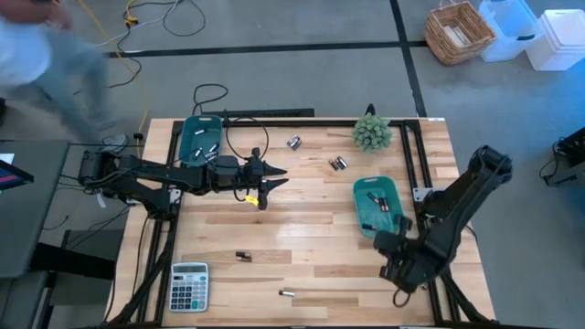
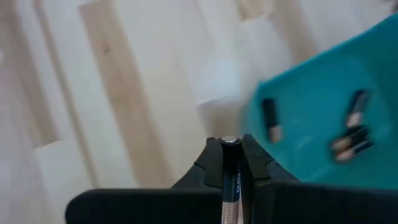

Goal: Sort batteries
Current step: Put the brown-block battery into the green bin, then put the black-silver battery into the blue bin

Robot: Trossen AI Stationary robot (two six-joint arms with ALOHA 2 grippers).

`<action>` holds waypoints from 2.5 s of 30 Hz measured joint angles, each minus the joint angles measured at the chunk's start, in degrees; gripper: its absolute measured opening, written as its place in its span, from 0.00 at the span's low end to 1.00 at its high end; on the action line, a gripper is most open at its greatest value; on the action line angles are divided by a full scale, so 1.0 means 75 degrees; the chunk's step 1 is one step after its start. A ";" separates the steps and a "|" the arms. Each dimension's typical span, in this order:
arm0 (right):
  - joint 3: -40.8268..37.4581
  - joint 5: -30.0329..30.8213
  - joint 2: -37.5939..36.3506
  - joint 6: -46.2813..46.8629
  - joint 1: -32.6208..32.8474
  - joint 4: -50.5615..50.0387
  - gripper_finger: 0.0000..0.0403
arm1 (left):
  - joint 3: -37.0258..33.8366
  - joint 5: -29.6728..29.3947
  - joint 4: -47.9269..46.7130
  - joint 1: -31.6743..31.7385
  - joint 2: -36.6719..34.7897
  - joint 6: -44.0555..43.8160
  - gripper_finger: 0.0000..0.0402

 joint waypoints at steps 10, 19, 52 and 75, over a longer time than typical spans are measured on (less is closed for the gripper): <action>0.0003 0.0018 -0.0990 -0.1509 -0.1734 -0.1408 0.04 | 0.0000 0.0000 0.0003 0.0001 0.0000 0.0000 0.27; -0.0011 0.0015 -0.0890 -0.2034 -0.3154 -0.1666 0.25 | 0.0000 0.0000 0.0003 0.0000 0.0000 0.0000 0.27; -0.0175 -0.2684 -0.0247 0.4400 0.2045 -0.1704 0.57 | 0.0000 0.0003 -0.0268 -0.0079 0.0000 -0.0029 0.27; 0.0315 -0.0668 0.1800 -0.0921 -0.0184 0.2181 0.57 | -0.0006 0.0050 -0.1029 -0.0603 -0.0792 0.0198 0.27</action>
